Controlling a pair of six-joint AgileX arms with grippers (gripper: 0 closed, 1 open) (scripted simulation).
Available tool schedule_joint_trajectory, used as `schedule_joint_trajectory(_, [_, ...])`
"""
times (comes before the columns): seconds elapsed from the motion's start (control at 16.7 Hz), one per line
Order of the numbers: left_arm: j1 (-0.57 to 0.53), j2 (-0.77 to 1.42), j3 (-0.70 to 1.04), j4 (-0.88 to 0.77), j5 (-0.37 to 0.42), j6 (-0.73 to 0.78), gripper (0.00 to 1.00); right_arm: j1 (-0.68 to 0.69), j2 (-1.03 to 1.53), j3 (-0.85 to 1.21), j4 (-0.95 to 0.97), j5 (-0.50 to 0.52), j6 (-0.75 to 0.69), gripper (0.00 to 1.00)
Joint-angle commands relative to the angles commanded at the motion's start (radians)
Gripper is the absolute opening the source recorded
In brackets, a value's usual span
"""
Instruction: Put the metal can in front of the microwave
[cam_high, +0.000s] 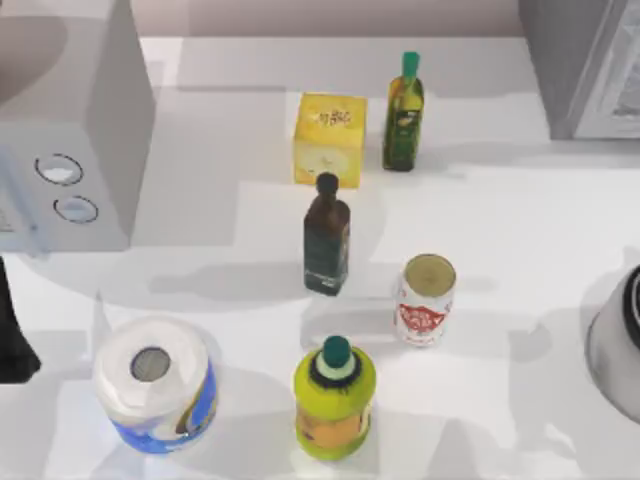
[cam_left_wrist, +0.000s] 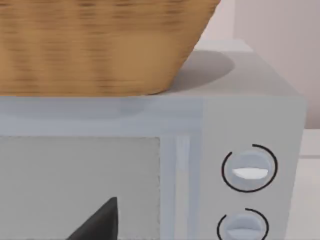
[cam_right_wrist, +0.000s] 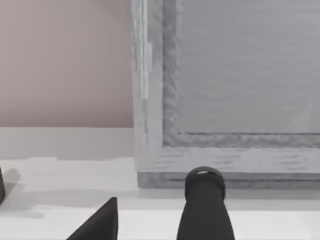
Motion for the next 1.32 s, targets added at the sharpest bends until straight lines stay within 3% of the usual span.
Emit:
schedule_joint_trajectory(0.3, [-0.037,0.056,0.057,-0.025,0.003,-0.014,1.0,0.0,0.0,0.0,0.0,0.0,0.0,1.0])
schedule_joint_trajectory(0.54, [-0.16,0.277,0.283,-0.12,0.013,-0.057,1.0,0.0,0.0,0.0,0.0,0.0,0.0,1.0])
schedule_joint_trajectory(0.9, [-0.417,0.912,0.921,-0.392,0.035,-0.125,1.0,0.0,0.0,0.0,0.0,0.0,0.0,1.0])
schedule_joint_trajectory(1.32, [-0.694,1.681,1.685,-0.845,0.047,-0.139,1.0,0.0,0.0,0.0,0.0,0.0,0.0,1.0])
